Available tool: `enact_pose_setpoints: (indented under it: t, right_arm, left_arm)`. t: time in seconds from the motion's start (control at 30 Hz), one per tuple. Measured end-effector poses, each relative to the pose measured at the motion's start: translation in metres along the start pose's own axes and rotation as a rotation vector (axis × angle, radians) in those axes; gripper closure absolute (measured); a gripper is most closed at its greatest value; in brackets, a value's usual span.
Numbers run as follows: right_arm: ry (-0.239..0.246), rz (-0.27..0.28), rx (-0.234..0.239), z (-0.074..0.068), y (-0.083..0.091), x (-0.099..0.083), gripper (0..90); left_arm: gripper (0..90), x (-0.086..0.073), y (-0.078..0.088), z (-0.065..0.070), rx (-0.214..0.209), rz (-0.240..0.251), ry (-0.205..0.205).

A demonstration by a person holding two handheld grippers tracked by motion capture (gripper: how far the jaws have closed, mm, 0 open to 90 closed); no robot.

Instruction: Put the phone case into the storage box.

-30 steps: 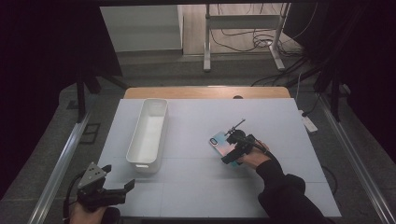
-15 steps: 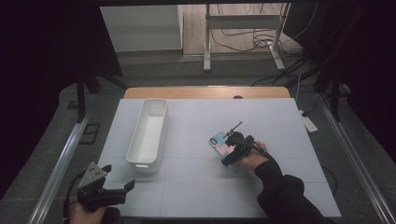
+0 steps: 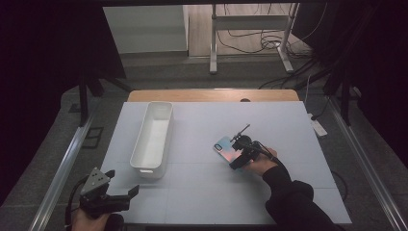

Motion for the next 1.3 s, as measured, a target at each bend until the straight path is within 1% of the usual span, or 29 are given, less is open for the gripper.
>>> enact_pose_setpoints:
  t: [0.17, 0.33, 0.43, 0.6, 0.63, 0.73, 0.8, 1.0, 1.03, 1.2, 1.3]
  right_arm:
    - [-0.002, 0.006, -0.002, 0.000, 0.000, -0.001, 16.7]
    - [-0.003, 0.021, -0.005, 0.000, 0.001, -0.002, 16.7]
    - [-0.003, 0.029, 0.002, 0.000, 0.001, -0.003, 16.7]
    - [0.006, 0.060, 0.002, -0.002, 0.006, -0.003, 16.8]
    - [0.010, 0.065, -0.005, -0.002, 0.007, -0.003, 16.8]
    - [0.013, 0.074, 0.000, -0.003, 0.009, -0.003, 16.8]
    - [0.016, 0.090, 0.002, -0.004, 0.012, -0.003, 16.8]
    - [0.025, 0.131, 0.001, -0.007, 0.021, -0.004, 16.8]
    - [0.025, 0.131, 0.001, -0.007, 0.021, -0.004, 16.8]
    - [0.030, 0.173, -0.001, -0.008, 0.030, -0.005, 16.8]
    - [0.027, 0.204, 0.001, -0.009, 0.036, -0.007, 16.8]
  left_arm:
    - [2.4, 0.000, 0.000, 0.001, -0.002, 0.001, -0.009]
    - [3.1, 0.000, -0.001, 0.001, -0.009, -0.010, -0.018]
    - [3.1, 0.001, -0.001, 0.001, -0.007, -0.014, -0.018]
    - [2.0, 0.001, -0.001, 0.000, -0.015, -0.010, 0.001]
    - [1.8, 0.001, -0.001, -0.001, -0.014, -0.008, 0.002]
    - [0.9, 0.001, 0.000, -0.001, -0.014, -0.007, 0.001]
    - [0.3, 0.001, -0.001, 0.000, -0.011, -0.009, -0.005]
    - [0.0, 0.001, -0.001, 0.001, 0.003, -0.013, -0.006]
    - [0.0, 0.001, -0.001, 0.001, 0.003, -0.013, -0.006]
    - [0.0, 0.002, -0.002, 0.000, -0.002, -0.020, 0.001]
    - [0.0, 0.004, -0.003, 0.001, -0.021, -0.022, 0.010]
Point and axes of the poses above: each handheld gripper's, and its own axes: y roughly backward along the jaws, x roughly out of its top, z roughly to its right, the point moved 1 cm from there along -y, roughly forward along the jaws, and after that the axes turned 15 degrees about y, right-handed, at the moved point
